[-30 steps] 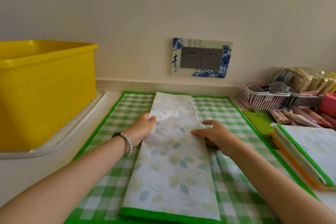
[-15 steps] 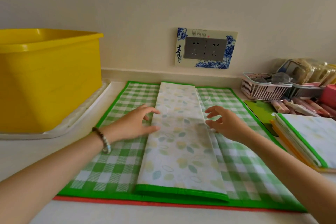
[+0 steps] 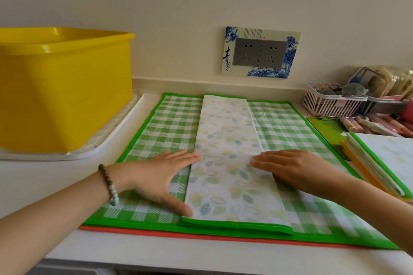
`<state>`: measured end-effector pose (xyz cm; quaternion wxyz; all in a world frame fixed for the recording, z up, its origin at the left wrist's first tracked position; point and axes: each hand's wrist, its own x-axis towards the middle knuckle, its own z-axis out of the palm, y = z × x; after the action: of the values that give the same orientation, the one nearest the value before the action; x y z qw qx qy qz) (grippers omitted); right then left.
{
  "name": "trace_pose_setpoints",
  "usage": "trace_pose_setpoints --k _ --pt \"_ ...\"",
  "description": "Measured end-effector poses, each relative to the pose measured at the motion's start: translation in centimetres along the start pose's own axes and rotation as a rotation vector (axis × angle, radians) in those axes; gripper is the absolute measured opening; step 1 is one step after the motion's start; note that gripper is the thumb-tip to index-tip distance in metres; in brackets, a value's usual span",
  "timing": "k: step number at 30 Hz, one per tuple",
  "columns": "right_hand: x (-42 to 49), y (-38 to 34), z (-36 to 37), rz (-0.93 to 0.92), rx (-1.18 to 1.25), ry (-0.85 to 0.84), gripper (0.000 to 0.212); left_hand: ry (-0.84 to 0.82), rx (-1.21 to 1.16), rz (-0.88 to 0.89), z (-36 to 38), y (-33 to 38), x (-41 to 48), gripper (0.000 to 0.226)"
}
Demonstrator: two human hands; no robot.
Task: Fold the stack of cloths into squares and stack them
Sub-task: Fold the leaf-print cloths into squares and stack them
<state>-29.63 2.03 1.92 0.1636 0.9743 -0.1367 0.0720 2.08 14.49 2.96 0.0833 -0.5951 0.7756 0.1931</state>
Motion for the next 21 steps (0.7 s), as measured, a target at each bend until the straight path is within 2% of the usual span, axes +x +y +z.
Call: trace_pose_setpoints --k 6,10,15,18,20,21 --pt "0.7 -0.3 0.3 -0.014 0.093 0.002 0.045 -0.094 0.021 -0.021 -0.6 0.3 0.1 0.12" --pt "0.7 -0.3 0.7 0.057 0.208 0.036 0.052 0.019 -0.047 -0.009 -0.2 0.4 0.1 0.112" --pt "0.8 -0.5 0.5 0.23 0.364 0.06 0.049 0.189 -0.243 0.009 0.1 0.0 0.4 0.082" --pt "1.2 -0.4 0.3 0.366 0.53 0.044 0.032 0.238 -0.489 0.032 -0.3 -0.5 0.8 0.045" --pt "1.8 -0.4 0.2 0.478 0.622 0.092 0.039 0.274 -0.581 0.006 -0.7 -0.6 1.1 0.03" --pt "2.1 -0.2 0.4 0.521 0.664 0.113 0.034 0.294 -0.615 -0.016 -0.9 -0.7 1.4 0.025"
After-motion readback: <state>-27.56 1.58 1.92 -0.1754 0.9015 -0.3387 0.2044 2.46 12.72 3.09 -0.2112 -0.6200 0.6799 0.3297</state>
